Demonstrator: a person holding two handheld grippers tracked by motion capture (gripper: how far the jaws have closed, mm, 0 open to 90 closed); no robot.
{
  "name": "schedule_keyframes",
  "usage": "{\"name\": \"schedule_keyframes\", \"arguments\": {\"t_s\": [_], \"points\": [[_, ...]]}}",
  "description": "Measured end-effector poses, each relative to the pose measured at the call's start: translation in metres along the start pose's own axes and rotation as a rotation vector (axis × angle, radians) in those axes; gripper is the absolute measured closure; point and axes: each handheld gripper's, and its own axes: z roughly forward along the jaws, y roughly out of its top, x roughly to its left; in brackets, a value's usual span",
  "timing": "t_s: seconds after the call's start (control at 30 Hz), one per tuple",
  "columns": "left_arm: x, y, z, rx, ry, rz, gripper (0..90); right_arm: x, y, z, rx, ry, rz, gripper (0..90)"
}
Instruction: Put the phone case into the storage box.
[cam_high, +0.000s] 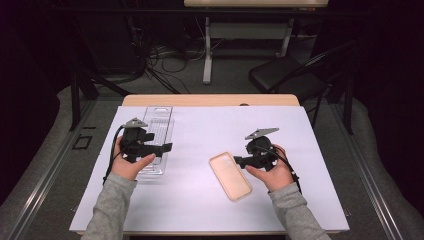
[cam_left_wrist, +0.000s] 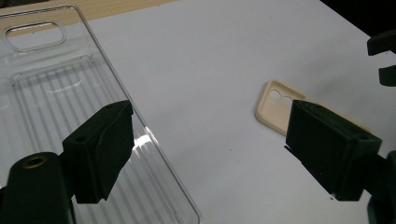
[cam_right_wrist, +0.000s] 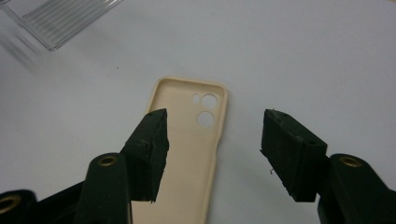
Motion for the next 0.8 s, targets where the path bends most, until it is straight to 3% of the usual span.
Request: {"name": "schedule_keyframes", "arguments": {"t_s": [0.13, 0.2, 0.33, 0.43, 0.7, 0.8], "points": [[0.001, -0.003, -0.001, 0.007, 0.008, 0.006, 15.4, 0.001, -0.002, -0.002, 0.01, 0.004, 0.009, 41.9], [0.002, -0.003, 0.0, 0.009, 0.008, 0.002, 15.3, 0.002, -0.002, 0.001, 0.074, 0.005, 0.002, 41.9], [-0.001, -0.001, -0.002, 0.004, -0.005, 0.013, 15.3, 0.003, -0.001, 0.005, 0.08, 0.018, -0.009, 43.4], [-0.001, 0.0, -0.004, -0.005, -0.007, 0.016, 15.3, 0.009, 0.0, 0.009, 0.123, 0.027, -0.001, 44.7], [0.0, -0.001, -0.006, -0.015, -0.005, 0.005, 15.3, 0.013, 0.004, 0.02, 0.166, 0.054, 0.008, 55.8], [0.002, -0.002, -0.007, -0.015, -0.004, 0.005, 15.4, 0.014, 0.007, 0.024, 0.218, 0.063, 0.02, 56.0]]}}
